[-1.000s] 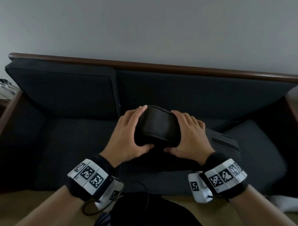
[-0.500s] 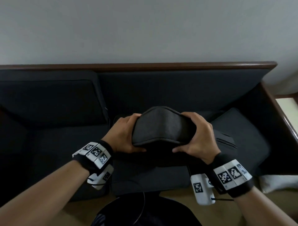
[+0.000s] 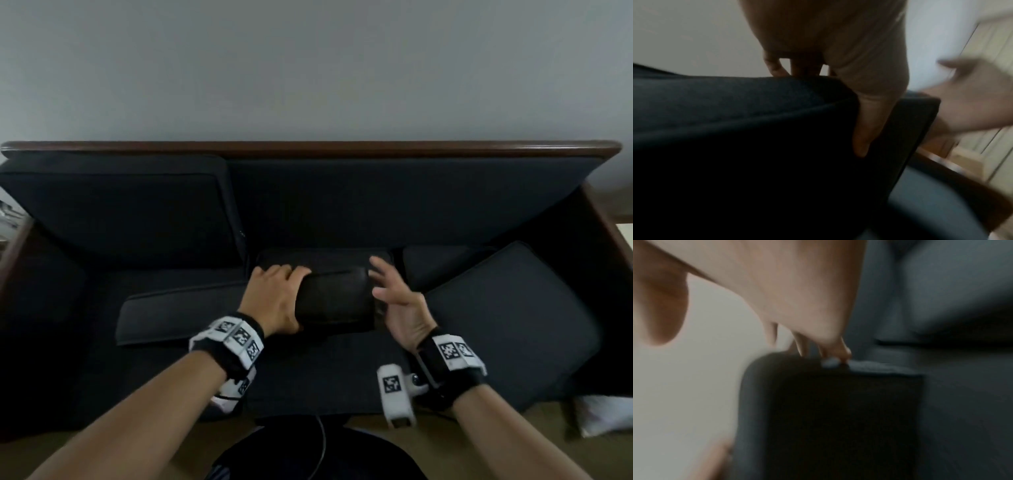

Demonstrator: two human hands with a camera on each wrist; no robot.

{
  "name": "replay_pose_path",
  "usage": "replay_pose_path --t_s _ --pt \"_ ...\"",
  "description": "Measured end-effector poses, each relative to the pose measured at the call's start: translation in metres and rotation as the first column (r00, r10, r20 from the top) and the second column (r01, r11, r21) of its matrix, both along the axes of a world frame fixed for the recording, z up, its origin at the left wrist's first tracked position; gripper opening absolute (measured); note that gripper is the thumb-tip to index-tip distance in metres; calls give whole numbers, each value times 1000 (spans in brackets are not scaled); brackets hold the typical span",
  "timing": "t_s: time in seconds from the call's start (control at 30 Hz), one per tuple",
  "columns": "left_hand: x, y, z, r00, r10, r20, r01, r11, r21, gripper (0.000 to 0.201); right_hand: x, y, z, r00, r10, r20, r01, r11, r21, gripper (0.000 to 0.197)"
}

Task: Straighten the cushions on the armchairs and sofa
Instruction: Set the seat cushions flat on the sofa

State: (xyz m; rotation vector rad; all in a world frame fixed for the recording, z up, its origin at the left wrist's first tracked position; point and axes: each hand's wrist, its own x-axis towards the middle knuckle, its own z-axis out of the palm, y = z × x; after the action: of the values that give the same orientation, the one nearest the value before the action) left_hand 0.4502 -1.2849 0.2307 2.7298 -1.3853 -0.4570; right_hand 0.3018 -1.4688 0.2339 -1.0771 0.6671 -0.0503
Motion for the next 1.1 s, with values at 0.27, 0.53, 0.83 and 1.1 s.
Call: replay_pose_path --t_s 0.27,0.53,0.83,1.1 --pt "-36 -15 -51 996 28 -82 -32 999 -41 98 -4 -15 -44 852 -243 -464 213 970 -117 78" --pt "19 135 -58 762 645 -46 -639 739 -214 53 8 -3 -51 781 -329 -531 237 942 -236 40" --pt "32 197 -63 23 765 -644 -993 90 71 48 -29 -40 -132 622 -222 -751 316 948 -19 115" --pt "50 163 -54 -112 724 -680 -993 -99 59 46 -11 -18 -66 587 -453 -671 487 860 -154 50"
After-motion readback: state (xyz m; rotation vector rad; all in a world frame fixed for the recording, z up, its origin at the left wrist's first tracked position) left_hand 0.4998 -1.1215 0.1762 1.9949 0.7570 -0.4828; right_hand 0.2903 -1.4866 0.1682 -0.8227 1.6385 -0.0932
